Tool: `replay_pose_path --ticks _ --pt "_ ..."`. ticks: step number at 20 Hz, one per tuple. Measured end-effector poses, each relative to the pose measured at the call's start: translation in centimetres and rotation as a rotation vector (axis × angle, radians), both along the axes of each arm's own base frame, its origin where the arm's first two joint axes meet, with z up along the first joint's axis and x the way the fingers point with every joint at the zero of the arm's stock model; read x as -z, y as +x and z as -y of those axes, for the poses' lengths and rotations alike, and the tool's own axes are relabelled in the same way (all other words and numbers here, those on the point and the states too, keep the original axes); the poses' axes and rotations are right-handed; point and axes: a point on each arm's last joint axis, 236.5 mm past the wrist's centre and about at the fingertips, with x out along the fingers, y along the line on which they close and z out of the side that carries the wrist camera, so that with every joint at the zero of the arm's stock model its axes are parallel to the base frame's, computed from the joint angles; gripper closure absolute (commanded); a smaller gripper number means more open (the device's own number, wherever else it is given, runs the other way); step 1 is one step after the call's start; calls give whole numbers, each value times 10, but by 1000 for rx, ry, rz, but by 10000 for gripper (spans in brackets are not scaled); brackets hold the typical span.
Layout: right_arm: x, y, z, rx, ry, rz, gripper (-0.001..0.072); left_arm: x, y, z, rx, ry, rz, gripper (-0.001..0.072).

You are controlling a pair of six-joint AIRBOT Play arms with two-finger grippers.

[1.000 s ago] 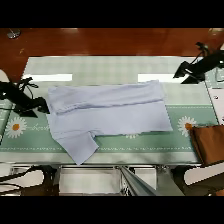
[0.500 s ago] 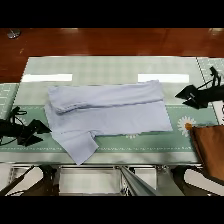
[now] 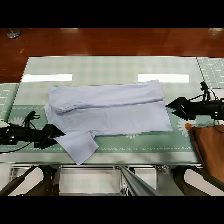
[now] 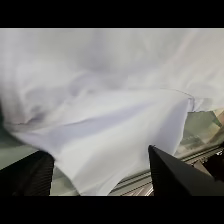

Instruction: Fold the shirts.

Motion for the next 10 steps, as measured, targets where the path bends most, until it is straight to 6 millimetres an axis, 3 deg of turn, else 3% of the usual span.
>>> replay_pose_path --ticks 1,2,3,6,8,10 --pt "-4 3 2 6 7 10 83 2 2 8 -1 -10 9 19" --pt "-11 6 6 21 16 22 83 3 4 16 0 -20 22 281" --pt "-17 9 13 34 19 32 83 7 5 18 16 -9 42 667" --pt "-19 -2 42 59 -11 -7 83 12 8 21 69 11 105 682" --pt "-1 -30 55 61 -47 -120 92 8 13 26 74 -14 138 682" --pt "16 -58 54 45 -54 -225 94 3 17 31 73 -41 164 682"
